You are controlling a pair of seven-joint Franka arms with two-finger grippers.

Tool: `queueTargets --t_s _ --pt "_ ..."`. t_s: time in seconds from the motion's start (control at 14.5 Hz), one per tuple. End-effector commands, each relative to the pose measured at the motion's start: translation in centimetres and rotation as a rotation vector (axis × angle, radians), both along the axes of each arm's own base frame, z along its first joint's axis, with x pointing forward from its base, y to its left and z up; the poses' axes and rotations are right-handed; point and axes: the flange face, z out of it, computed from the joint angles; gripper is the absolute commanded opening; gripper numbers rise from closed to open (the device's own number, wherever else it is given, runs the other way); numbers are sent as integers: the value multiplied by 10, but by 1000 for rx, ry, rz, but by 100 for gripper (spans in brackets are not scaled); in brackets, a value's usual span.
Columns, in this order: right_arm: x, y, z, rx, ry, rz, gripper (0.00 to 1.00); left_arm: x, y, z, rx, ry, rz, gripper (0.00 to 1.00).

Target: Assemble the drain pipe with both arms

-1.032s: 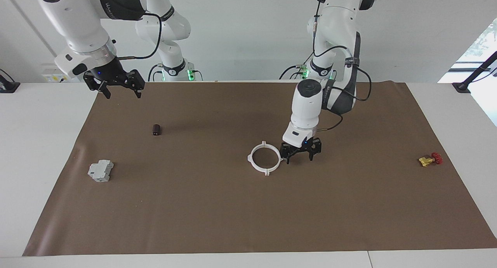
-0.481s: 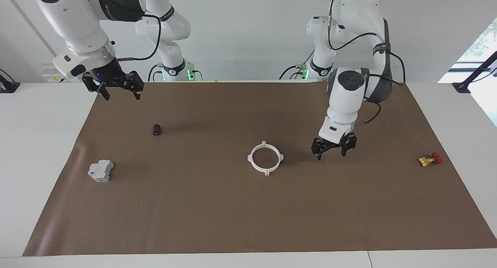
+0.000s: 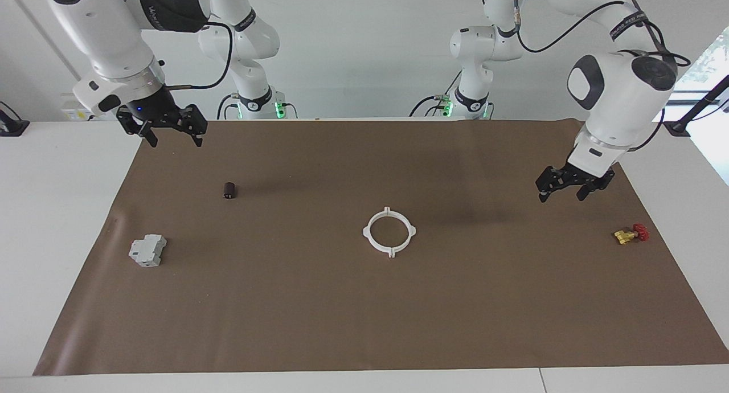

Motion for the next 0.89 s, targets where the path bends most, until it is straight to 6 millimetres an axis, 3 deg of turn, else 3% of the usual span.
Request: queueTargets --t_s 0.0,0.21,0.83 --pt "0 -4 7 8 -17 -8 100 0 24 32 -22 23 11 100" --pt "1 -11 7 9 -22 -19 100 -7 34 45 -30 56 29 100" --pt "2 -7 7 55 -27 -27 100 -16 23 55 -27 50 16 100"
